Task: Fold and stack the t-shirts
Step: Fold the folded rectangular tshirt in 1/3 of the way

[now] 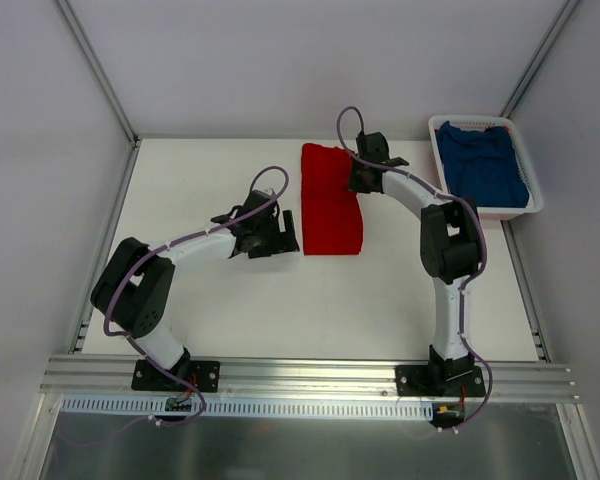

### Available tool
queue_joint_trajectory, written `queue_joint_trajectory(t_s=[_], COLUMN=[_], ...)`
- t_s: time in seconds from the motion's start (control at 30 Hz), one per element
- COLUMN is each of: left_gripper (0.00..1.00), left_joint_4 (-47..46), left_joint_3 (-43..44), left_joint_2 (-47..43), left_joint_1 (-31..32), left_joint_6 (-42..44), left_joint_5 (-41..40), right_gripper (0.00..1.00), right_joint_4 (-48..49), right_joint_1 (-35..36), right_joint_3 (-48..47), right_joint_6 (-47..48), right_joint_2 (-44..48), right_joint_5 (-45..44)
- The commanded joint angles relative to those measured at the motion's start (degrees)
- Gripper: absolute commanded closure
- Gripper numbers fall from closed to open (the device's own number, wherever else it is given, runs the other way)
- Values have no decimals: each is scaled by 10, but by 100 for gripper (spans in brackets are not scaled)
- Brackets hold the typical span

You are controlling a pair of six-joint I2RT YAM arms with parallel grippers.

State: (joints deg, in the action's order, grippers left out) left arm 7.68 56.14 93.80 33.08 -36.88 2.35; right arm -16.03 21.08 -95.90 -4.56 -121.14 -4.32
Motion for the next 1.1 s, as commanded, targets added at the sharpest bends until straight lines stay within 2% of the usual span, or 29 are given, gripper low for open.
queue_joint_trajectory(t_s=[0.0,0.03,0.13,0.23,0.47,0.83,1.07], left_gripper=[18,18,18,18,18,18,18], left_joint_4=[-7,-8,-8,-8,-9,-38,-72], left_joint_3=[-7,-7,-3,-1,12,38,37], left_joint_2=[-27,-25,-20,-15,-2,28,54], left_joint_1=[8,8,7,8,8,7,-1], left_joint_6=[-2,0,1,3,6,22,16], left_joint_5=[-3,-3,-3,-3,-3,3,29], right_gripper=[95,77,52,47,46,47,46], right_joint_4=[-16,-42,-65,-59,-50,-41,-22], right_joint_1=[-16,-17,-20,-21,-34,-43,-42], right_joint_3=[-63,-105,-142,-127,-54,101,221], right_joint_6=[-13,-12,-11,-8,7,8,-15], right_joint_2=[-50,-79,-111,-104,-47,123,219], right_joint_5=[0,4,5,-8,-27,-53,-20])
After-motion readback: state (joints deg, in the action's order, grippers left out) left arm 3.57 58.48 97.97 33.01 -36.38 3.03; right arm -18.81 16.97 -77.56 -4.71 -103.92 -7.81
